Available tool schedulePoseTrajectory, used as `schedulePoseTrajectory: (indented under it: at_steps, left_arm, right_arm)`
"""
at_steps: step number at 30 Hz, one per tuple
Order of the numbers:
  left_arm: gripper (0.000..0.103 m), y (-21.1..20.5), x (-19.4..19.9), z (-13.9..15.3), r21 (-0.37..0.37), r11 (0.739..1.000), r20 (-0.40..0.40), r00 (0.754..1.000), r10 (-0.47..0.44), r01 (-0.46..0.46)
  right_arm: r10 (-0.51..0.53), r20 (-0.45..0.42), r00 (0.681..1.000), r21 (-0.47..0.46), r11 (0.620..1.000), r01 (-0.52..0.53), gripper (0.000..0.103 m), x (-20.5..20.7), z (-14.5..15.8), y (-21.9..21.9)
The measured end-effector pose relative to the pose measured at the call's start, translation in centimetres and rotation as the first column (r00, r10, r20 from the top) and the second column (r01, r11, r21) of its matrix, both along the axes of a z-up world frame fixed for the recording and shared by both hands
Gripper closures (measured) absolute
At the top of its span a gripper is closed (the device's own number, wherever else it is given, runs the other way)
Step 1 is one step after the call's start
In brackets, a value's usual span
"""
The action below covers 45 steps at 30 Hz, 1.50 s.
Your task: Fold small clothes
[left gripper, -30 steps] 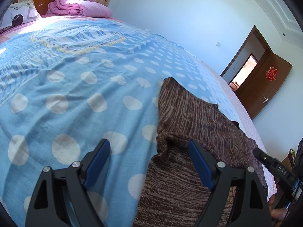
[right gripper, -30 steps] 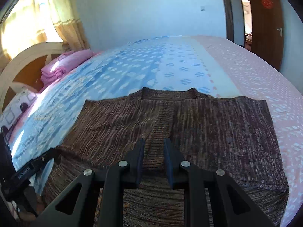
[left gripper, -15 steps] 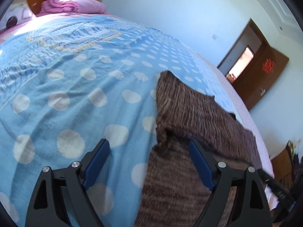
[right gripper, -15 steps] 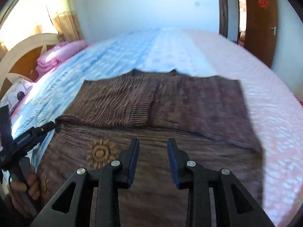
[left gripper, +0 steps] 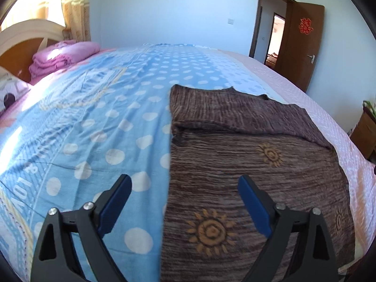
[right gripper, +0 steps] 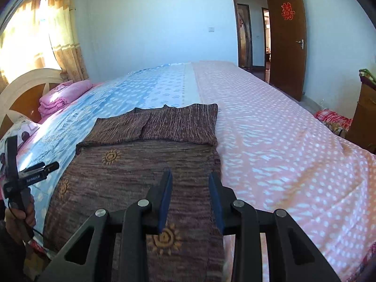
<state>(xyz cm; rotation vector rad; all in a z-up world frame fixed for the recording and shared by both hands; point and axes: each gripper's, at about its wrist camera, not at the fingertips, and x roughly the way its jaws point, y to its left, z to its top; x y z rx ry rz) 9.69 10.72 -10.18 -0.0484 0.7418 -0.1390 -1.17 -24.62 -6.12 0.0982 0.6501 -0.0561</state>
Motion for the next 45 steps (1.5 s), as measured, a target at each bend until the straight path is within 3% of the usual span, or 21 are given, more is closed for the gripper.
schedulePoseTrajectory:
  at_steps: [3,6,12,17,24,31,34,39,45]
  left_arm:
    - [0.007,-1.1,-1.1,0.9,0.039,0.999,0.019,1.000,-0.017,0.016]
    - [0.002,-2.0,-2.3,1.5,0.074,0.997,0.028,0.999,-0.036,0.034]
    - [0.000,-2.7,-5.4,1.8,0.125,0.989,0.026,0.996,-0.087,0.083]
    - [0.000,-0.6,-8.3,1.6,0.036,0.983,0.002,0.983,-0.181,0.181]
    - [0.000,2.1,-12.0,-0.6,-0.107,0.949,-0.063,0.951,-0.303,0.295]
    - [0.000,3.8,-12.2,-2.2,-0.201,0.948,-0.145,0.949,-0.280,0.249]
    - [0.001,4.5,-12.4,-3.4,-0.180,0.958,-0.178,0.950,-0.256,0.224]
    - [0.015,4.7,-12.0,-5.6,-0.293,0.930,-0.279,0.910,-0.306,0.223]
    - [0.018,3.9,-12.7,-5.7,-0.283,0.924,-0.284,0.897,-0.338,0.258]
  right_arm:
    - [0.000,-0.001,1.000,-0.015,1.000,0.000,0.068,-2.0,0.2,-0.2]
    - [0.018,-0.019,1.000,-0.001,1.000,-0.018,0.058,-3.5,-0.2,-0.2]
    - [0.031,-0.053,0.998,-0.037,0.999,-0.033,0.057,-6.8,0.1,-0.5]
    - [0.011,-0.103,0.995,-0.043,0.999,-0.015,0.055,-10.0,-0.5,-2.3]
    - [0.073,-0.243,0.967,-0.004,0.997,-0.077,0.055,-11.3,-4.5,-1.4]
    - [0.134,-0.334,0.933,0.033,0.991,-0.130,0.055,-10.1,-8.1,0.9]
    - [0.140,-0.345,0.928,0.040,0.990,-0.134,0.055,-9.9,-9.2,1.3]
    - [0.148,-0.366,0.919,0.046,0.989,-0.141,0.055,-9.8,-9.5,1.6]
    - [0.139,-0.381,0.914,0.019,0.990,-0.142,0.055,-9.2,-9.6,1.9]
